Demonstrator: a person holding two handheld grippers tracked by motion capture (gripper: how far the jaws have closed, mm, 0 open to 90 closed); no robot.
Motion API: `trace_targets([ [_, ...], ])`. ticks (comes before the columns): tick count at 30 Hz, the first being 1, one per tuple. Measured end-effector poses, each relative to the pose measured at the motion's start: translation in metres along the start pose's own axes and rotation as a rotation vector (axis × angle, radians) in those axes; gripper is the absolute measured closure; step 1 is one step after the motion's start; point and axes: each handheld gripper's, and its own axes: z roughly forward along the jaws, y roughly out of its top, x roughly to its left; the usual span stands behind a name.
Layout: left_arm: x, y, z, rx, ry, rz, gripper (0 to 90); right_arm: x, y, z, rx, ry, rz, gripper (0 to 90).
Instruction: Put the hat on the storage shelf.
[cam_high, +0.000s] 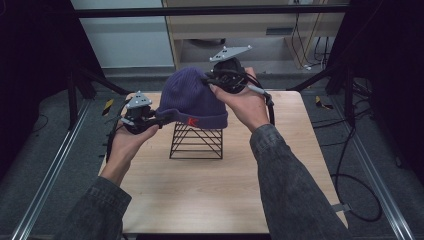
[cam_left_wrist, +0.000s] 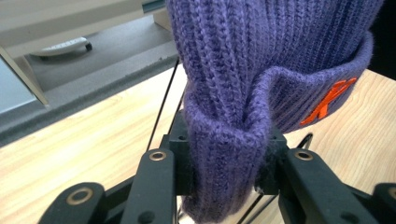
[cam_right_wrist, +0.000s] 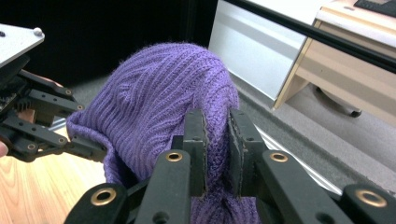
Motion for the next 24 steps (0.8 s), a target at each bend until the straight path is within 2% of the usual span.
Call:
trace_targets([
  [12,-0.001,-0.010,0.007,0.041,-0.020,0.002,64.9,-0.003,-0.015,0.009,0.048,-0.006,-0.002,78.3],
  [24,-0.001,-0.025,0.016,0.076,-0.037,0.001,62.8,0.002,-0.027,0.013,0.083,0.005,-0.022,78.3],
])
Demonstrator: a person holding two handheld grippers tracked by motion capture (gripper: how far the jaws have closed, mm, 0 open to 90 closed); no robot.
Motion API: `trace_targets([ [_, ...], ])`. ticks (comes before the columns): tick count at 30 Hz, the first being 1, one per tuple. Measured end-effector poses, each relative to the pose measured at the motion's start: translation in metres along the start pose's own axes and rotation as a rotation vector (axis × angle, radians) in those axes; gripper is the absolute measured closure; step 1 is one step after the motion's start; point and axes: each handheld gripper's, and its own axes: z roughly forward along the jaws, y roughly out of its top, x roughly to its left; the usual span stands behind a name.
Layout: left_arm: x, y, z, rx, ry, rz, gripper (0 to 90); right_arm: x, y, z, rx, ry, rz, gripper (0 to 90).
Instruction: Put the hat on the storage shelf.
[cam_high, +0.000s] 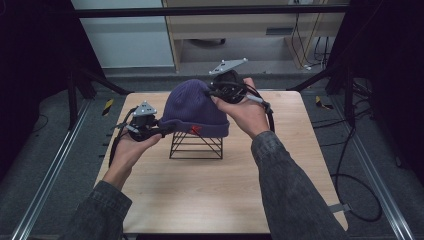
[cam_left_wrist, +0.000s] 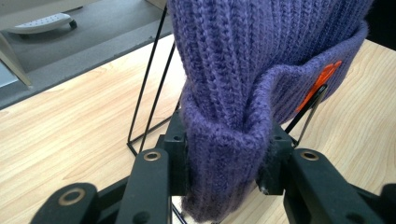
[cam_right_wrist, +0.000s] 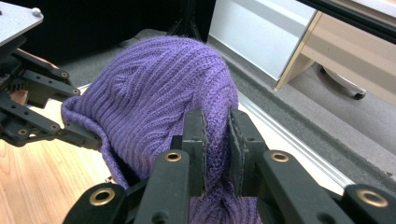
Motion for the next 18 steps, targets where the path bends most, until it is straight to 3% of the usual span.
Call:
trace_targets([
  [18,0.0016,-0.0077,0.0015,0.008,-0.005,-0.007,62.2,0.0050,-0.0051,0.0016,0.011,0.021,-0.001,78.3],
])
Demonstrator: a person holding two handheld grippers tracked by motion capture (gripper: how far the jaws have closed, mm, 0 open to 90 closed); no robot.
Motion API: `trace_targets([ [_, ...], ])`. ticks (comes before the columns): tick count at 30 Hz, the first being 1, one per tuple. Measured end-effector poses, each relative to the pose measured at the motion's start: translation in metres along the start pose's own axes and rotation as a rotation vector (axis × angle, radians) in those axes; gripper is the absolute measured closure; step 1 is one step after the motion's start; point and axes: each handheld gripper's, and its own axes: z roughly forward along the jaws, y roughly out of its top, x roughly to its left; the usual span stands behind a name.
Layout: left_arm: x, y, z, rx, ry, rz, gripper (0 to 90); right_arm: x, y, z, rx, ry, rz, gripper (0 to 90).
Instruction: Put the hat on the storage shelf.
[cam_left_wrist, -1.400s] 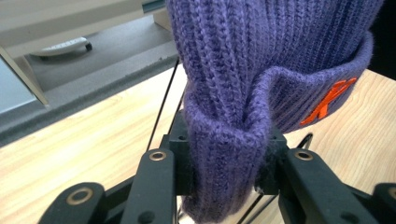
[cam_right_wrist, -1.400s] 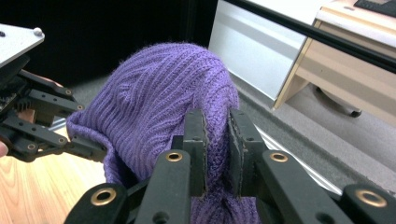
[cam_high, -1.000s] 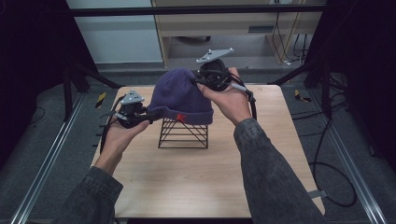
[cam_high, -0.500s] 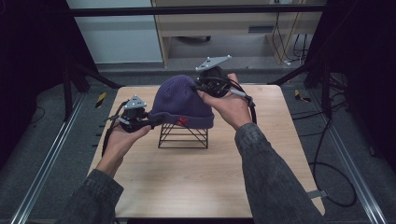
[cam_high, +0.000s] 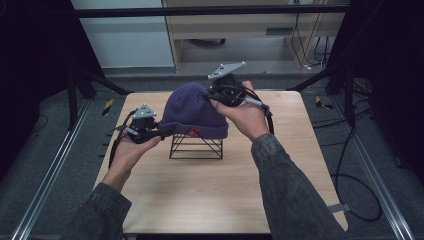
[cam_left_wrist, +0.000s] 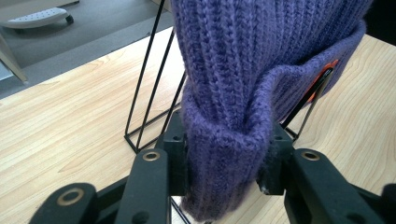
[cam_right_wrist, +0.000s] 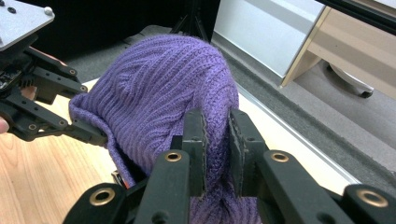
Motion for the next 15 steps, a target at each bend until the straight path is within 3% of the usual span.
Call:
trace_targets([
  [6,0.001,-0.005,0.003,0.006,-0.021,0.004,61.8,0.001,-0.004,0.000,0.009,0.008,-0.003,78.3],
  [15,0.001,-0.011,0.008,0.022,-0.014,-0.008,61.7,0.003,-0.010,0.004,0.030,0.030,-0.001,78.1],
])
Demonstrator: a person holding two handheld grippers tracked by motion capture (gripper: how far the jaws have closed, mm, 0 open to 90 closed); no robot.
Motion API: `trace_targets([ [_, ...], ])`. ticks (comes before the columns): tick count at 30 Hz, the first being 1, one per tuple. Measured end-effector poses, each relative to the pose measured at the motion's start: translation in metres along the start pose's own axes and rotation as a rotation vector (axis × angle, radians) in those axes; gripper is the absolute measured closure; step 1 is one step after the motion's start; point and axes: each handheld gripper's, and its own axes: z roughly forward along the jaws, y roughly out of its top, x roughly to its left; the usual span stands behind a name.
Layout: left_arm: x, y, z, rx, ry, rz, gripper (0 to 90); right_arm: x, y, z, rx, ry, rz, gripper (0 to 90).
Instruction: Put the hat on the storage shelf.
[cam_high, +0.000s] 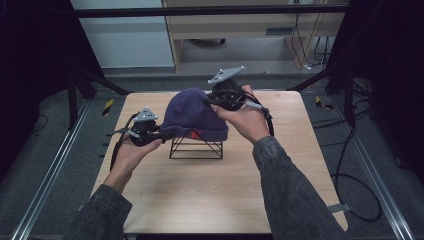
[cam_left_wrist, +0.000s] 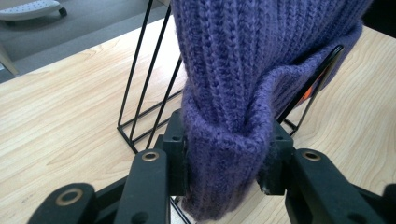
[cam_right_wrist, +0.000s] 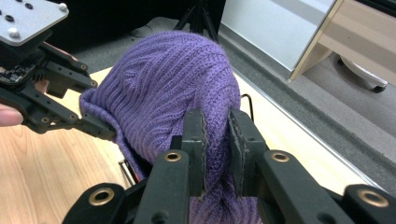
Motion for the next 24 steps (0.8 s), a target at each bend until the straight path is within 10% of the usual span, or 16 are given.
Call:
trace_targets([
  [24,0.003,-0.018,0.011,0.035,-0.008,0.000,61.5,0.005,-0.015,0.014,0.038,0.029,0.008,78.2],
])
